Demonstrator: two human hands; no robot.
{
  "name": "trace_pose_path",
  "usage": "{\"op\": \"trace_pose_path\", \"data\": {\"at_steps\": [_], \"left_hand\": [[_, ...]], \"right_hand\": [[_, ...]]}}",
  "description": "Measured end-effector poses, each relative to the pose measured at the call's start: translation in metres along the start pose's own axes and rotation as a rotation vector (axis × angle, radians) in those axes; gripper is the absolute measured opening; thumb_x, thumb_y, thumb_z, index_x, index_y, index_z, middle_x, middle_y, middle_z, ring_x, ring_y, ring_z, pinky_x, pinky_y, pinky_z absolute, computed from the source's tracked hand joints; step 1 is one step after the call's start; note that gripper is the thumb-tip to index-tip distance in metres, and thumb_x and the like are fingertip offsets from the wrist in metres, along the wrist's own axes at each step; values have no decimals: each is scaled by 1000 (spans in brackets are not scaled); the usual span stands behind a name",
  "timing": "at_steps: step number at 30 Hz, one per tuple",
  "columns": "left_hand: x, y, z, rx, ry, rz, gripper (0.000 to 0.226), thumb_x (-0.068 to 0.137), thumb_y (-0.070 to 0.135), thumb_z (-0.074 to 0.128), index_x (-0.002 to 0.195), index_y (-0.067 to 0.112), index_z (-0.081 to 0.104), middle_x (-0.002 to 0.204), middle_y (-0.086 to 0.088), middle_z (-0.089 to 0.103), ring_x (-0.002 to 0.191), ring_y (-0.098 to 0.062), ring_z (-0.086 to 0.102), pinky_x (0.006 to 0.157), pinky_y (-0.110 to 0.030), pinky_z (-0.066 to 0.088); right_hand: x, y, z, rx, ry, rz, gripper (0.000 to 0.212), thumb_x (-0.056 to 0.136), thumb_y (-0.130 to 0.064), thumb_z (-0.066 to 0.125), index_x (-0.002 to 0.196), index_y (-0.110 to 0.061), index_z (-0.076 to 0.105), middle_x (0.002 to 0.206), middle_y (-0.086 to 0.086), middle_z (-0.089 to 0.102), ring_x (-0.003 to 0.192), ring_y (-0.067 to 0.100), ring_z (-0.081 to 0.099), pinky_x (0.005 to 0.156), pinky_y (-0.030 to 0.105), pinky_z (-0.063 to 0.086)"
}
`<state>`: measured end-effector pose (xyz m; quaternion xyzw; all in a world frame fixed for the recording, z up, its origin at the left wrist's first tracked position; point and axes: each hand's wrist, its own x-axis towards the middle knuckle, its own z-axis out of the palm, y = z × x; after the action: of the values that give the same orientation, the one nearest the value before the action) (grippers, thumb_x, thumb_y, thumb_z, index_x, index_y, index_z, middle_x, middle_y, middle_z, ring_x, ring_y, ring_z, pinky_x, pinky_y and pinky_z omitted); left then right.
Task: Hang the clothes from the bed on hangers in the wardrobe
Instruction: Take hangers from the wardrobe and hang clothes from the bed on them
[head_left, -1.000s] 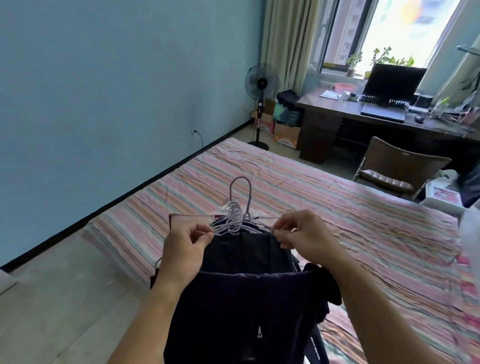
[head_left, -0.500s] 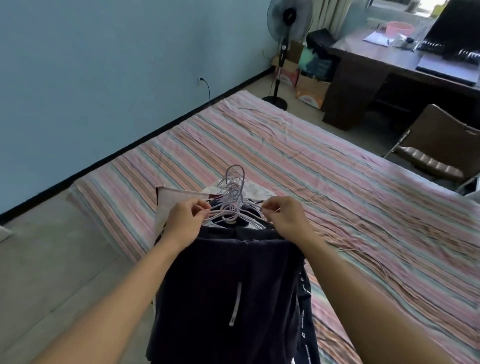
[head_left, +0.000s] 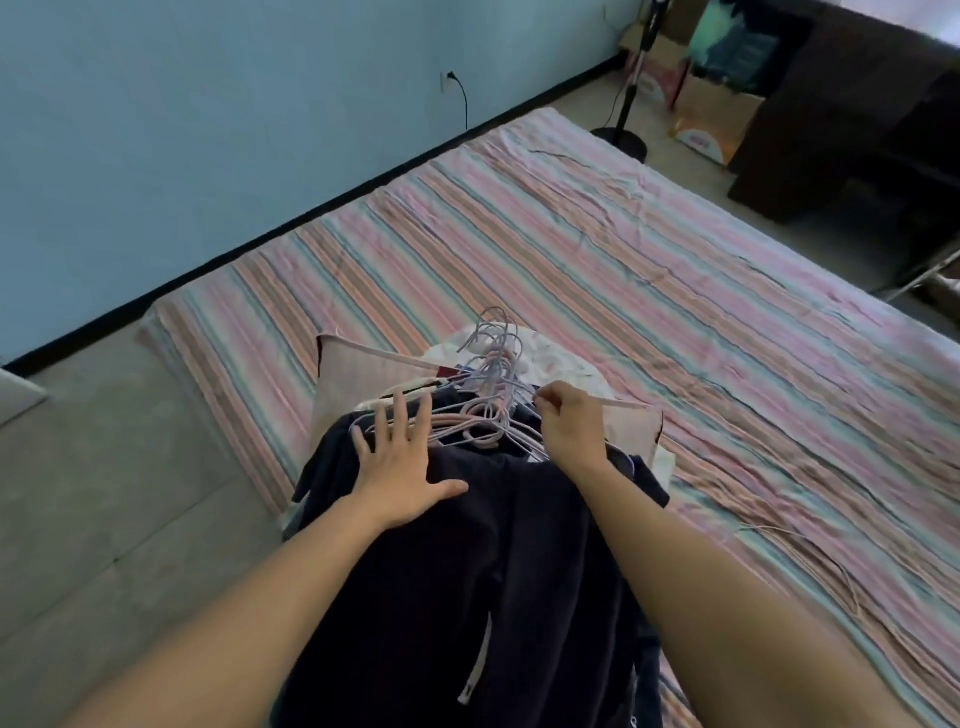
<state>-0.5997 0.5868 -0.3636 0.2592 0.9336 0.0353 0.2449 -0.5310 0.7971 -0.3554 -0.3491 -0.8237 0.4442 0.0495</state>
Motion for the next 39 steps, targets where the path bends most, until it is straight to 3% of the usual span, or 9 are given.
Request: {"op": "trace_pose_path", "data": {"at_steps": [4,7,9,12,18,24,28,34,39], "left_hand": [[15,-7,19,-20,-1,-50,119,80,75,53,148,26,-31,159,-13,-28,146,-33,-26,116,-61,-5],[24,-6,29,11,-26,-61,117,81,76,51,150,24,-27,158,-15,-29,146,-37,-24,115,-62,-5],[29,-5,35,31,-31,-70,115,81,77,48,151,23,-25,158,-16,-29,145,-38,-25,115,-62,-5],[36,-6,41,36,-60,-66,115,81,79,46,150,24,-27,157,-16,-32,144,-38,-28,115,-63,-6],[43,-7,28,11,-195,-44,118,81,70,58,151,25,-26,156,-15,-33,144,-38,-28,114,-63,-7],[30,-18,-16,-9,-208,10,109,77,54,72,157,27,3,164,-9,-4,151,-32,-5,118,-57,5],[-2,-20,-44,-2,-102,40,91,77,56,69,151,25,28,153,-8,35,140,-30,34,113,-49,31],[-79,-33,-92,-53,-15,135,82,76,52,71,146,23,38,146,-1,48,128,-23,50,99,-36,46],[-165,-75,-129,2,-55,85,62,68,61,70,118,28,53,121,6,62,108,-22,59,86,-37,49]], "right_hand": [[-5,24,8,-172,-61,-102,48,91,-34,68,132,-12,59,124,7,63,119,24,56,98,30,41],[-25,43,3,-495,-159,-261,89,84,-68,56,155,-20,28,156,1,35,147,22,26,122,43,10],[-33,53,0,-644,-227,-299,103,82,-80,40,160,-22,6,167,-4,5,154,18,-1,123,45,-7],[-35,63,2,-767,-278,-308,106,85,-83,31,158,-20,-12,165,-3,-19,151,18,-21,123,46,-8],[-30,65,12,-869,-370,-242,104,89,-80,25,151,-17,-29,161,1,-31,144,23,-34,122,51,-12],[-39,34,-4,-824,-417,-190,108,87,-79,39,157,-19,-18,163,6,-25,151,30,-21,121,53,-8],[-66,3,-10,-751,-423,-178,104,88,-72,48,159,-18,-6,164,13,-20,152,32,-17,122,52,-1],[-122,-59,-19,-717,-423,-314,86,87,-61,58,153,-16,27,159,9,29,146,29,27,118,43,27],[-186,-131,-21,-676,-438,-389,80,89,-49,61,153,-18,26,155,3,34,140,25,37,108,38,37]]}}
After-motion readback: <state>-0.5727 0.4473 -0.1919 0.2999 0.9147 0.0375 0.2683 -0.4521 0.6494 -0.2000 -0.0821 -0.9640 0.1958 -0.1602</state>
